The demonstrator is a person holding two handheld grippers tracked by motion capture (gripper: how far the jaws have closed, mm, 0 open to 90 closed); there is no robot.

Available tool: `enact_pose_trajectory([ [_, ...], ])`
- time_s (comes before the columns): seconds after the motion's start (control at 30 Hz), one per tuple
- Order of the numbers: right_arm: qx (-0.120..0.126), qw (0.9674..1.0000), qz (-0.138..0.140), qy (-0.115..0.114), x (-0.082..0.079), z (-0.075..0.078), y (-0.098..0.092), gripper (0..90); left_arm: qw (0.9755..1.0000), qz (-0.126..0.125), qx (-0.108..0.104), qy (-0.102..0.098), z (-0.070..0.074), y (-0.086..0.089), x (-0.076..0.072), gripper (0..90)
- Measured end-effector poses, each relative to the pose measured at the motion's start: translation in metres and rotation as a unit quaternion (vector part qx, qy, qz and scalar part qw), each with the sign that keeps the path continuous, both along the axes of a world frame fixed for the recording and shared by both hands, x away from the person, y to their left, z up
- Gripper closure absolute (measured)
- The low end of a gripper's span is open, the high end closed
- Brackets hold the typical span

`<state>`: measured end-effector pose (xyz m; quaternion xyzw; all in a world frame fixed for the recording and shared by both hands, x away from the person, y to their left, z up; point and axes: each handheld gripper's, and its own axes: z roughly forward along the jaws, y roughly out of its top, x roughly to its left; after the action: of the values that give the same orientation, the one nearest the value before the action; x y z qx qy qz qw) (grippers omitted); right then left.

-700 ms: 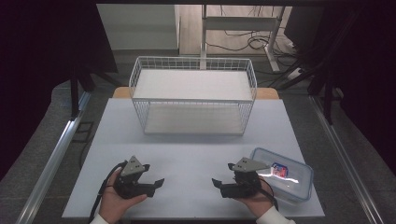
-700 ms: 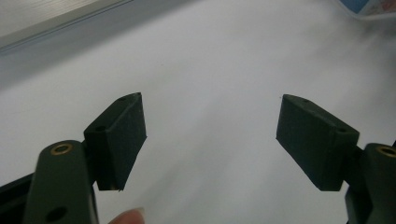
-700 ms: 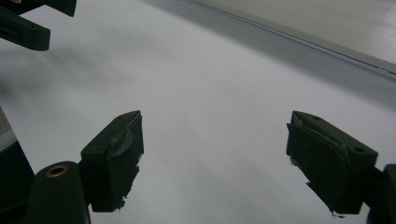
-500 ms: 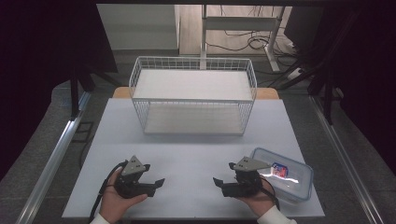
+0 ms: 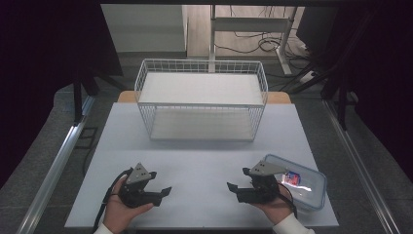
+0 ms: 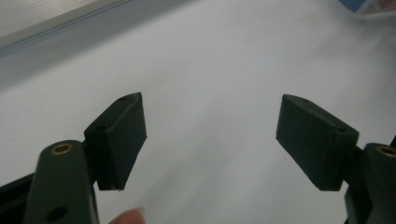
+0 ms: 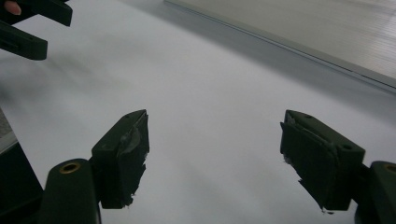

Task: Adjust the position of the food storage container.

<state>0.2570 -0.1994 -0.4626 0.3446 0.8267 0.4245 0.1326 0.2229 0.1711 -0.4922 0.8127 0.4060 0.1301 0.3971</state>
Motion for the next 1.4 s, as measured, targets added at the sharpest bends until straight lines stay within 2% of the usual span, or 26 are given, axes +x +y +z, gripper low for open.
enact_pose_trajectory([
  [0.17, -0.003, 1.0, -0.008, 0.003, 0.001, 0.002, -0.005, 26.0, 1.0, -0.002, 0.002, 0.0, -0.001, -0.001, 0.0, 24.0],
  [0.3, 0.006, 0.9997, -0.02, 0.014, 0.003, 0.007, -0.01, 27.4, 1.0, -0.001, 0.001, 0.001, -0.001, 0.0, 0.0, 23.9],
  [0.57, -0.001, 0.9992, -0.038, 0.01, 0.005, 0.016, -0.033, 33.8, 1.0, 0.0, 0.003, 0.003, -0.002, 0.0, 0.0, 24.0],
  [0.63, 0.002, 0.9986, -0.048, 0.021, 0.006, 0.018, -0.039, 33.9, 1.0, 0.0, 0.003, 0.003, -0.002, 0.0, 0.0, 23.9],
  [0.77, 0.006, 0.998, -0.057, 0.027, 0.006, 0.02, -0.049, 36.6, 1.0, 0.002, 0.004, 0.002, -0.002, 0.0, 0.0, 23.9],
  [0.87, 0.001, 0.9971, -0.071, 0.025, 0.006, 0.023, -0.064, 43.4, 1.0, 0.002, 0.004, 0.002, -0.002, 0.0, 0.0, 23.9],
  [0.9, 0.001, 0.9971, -0.071, 0.025, 0.006, 0.023, -0.064, 43.4, 1.0, 0.002, 0.004, 0.002, -0.002, 0.0, 0.0, 23.9],
  [0.93, 0.004, 0.9964, -0.078, 0.032, 0.005, 0.024, -0.074, 48.0, 1.0, 0.001, 0.004, 0.002, -0.002, -0.001, 0.0, 23.9],
  [0.97, 0.004, 0.9964, -0.078, 0.032, 0.005, 0.024, -0.074, 48.0, 1.0, 0.001, 0.004, 0.002, -0.002, -0.001, 0.0, 23.9],
  [1.0, 0.009, 0.9956, -0.087, 0.034, 0.003, 0.025, -0.086, 52.9, 1.0, 0.001, 0.004, 0.002, -0.003, -0.001, 0.0, 23.9],
  [1.03, 0.009, 0.9956, -0.087, 0.034, 0.003, 0.025, -0.086, 52.9, 1.0, 0.001, 0.004, 0.002, -0.003, -0.001, 0.0, 23.9],
  [1.07, 0.01, 0.9947, -0.096, 0.036, 0.0, 0.027, -0.097, 56.6, 1.0, 0.001, 0.004, 0.003, -0.003, -0.001, 0.0, 23.9],
  [1.1, 0.01, 0.9947, -0.096, 0.036, 0.0, 0.027, -0.097, 56.6, 1.0, 0.001, 0.004, 0.003, -0.003, -0.001, 0.0, 23.9],
  [1.13, 0.012, 0.9937, -0.105, 0.037, -0.004, 0.029, -0.108, 59.9, 1.0, 0.001, 0.004, 0.002, -0.003, -0.002, 0.0, 23.9],
  [1.27, 0.003, 0.9909, -0.129, 0.041, -0.011, 0.03, -0.131, 66.2, 1.0, 0.0, 0.002, 0.002, -0.002, -0.003, -0.001, 23.9],
  [1.3, 0.003, 0.9909, -0.129, 0.041, -0.011, 0.03, -0.131, 66.2, 1.0, 0.0, 0.002, 0.002, -0.002, -0.003, -0.001, 23.9],
  [1.33, 0.01, 0.9887, -0.142, 0.046, -0.016, 0.028, -0.143, 68.9, 1.0, 0.001, 0.0, 0.001, -0.002, -0.002, -0.001, 23.9],
  [1.37, 0.01, 0.9887, -0.142, 0.046, -0.016, 0.028, -0.143, 68.9, 1.0, 0.001, 0.0, 0.001, -0.002, -0.002, -0.001, 23.9],
  [1.4, 0.015, 0.9863, -0.158, 0.047, -0.02, 0.028, -0.155, 71.8, 1.0, 0.0, 0.0, 0.002, -0.002, -0.002, 0.0, 23.9],
])
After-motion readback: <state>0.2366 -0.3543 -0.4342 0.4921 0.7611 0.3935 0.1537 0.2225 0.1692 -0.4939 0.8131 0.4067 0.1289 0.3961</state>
